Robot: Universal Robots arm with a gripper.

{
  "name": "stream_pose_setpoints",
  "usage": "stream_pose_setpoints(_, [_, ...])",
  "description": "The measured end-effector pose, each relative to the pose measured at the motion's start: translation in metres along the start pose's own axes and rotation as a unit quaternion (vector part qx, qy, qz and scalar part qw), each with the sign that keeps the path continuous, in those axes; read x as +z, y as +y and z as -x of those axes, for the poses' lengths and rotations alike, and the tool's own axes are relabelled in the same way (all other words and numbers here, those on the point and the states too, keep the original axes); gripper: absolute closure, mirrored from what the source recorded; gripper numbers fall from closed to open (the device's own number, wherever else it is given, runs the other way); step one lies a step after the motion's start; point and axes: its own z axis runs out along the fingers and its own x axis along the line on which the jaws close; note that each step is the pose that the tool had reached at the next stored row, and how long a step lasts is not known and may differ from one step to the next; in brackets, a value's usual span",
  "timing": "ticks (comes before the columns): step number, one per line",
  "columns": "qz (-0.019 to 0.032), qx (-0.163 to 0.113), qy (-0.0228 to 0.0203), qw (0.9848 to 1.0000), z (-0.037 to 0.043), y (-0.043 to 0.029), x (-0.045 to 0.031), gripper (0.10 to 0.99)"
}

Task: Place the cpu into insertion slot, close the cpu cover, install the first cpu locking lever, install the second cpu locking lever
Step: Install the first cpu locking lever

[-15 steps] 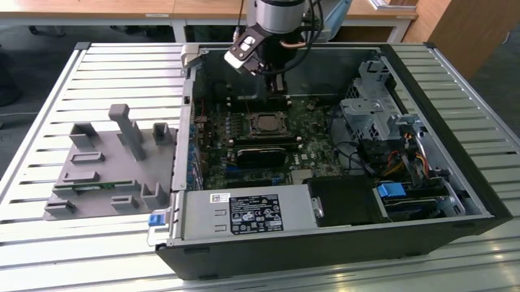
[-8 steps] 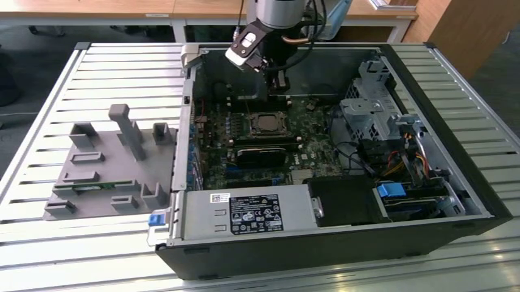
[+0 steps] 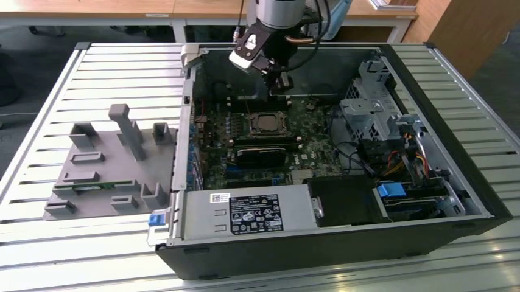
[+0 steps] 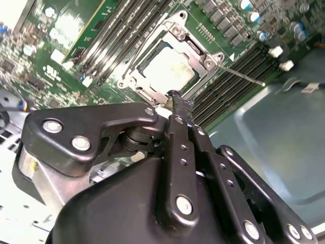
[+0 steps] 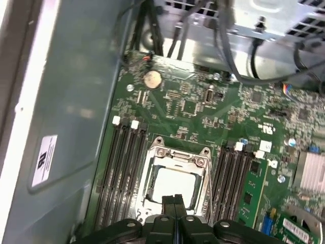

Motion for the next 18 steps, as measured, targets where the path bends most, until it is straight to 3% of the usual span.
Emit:
stream_pose_setpoints(4, [-0.0003,-0.037,0.0006,0.9993,0.0,0.0,0.0,0.98])
stream_pose_setpoints(8, [-0.0005,-0.07,0.0012,0.9976,0.0,0.0,0.0,0.98])
stream_pose_setpoints(18, [-0.0012,-0.142,0.0021,0.9898,0.0,0.0,0.0,0.98])
